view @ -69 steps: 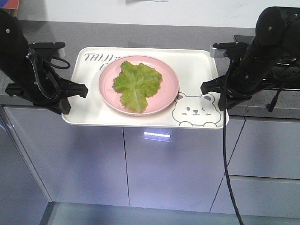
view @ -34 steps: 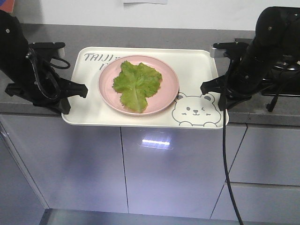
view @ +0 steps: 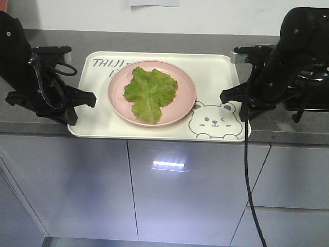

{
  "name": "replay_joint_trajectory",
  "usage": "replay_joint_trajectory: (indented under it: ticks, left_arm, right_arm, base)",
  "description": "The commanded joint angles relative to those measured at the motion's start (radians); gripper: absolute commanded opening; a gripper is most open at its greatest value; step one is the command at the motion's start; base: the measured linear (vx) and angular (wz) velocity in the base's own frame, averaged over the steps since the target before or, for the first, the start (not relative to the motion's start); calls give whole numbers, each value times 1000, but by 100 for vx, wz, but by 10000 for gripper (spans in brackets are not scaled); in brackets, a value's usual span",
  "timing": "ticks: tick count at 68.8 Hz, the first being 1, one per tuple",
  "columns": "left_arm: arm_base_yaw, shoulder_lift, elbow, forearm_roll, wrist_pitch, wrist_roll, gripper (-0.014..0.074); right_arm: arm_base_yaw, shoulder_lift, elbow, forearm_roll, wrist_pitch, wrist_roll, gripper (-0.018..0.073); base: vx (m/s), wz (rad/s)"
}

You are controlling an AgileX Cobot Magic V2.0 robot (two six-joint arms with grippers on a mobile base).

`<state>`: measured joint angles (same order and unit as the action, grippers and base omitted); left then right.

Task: Transfer vegetables to tray and serve
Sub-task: 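Carry the tray over the grey counter beside the stove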

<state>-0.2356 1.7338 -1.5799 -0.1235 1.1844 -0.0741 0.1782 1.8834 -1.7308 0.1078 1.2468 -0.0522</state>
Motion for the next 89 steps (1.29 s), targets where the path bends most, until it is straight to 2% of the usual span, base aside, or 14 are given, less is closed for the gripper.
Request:
replay_joint_trajectory:
  ticks: [1, 89]
  left_arm:
    - [-13, -58, -38, -63, -58, 26, -6]
    - [-13, -58, -38, -63, -58, 26, -6]
  right_arm:
    - [6, -58, -27, 35, -33, -46, -4]
    - [6, -58, -27, 35, -33, -46, -4]
  base:
    - [7, -3]
    - [6, -1]
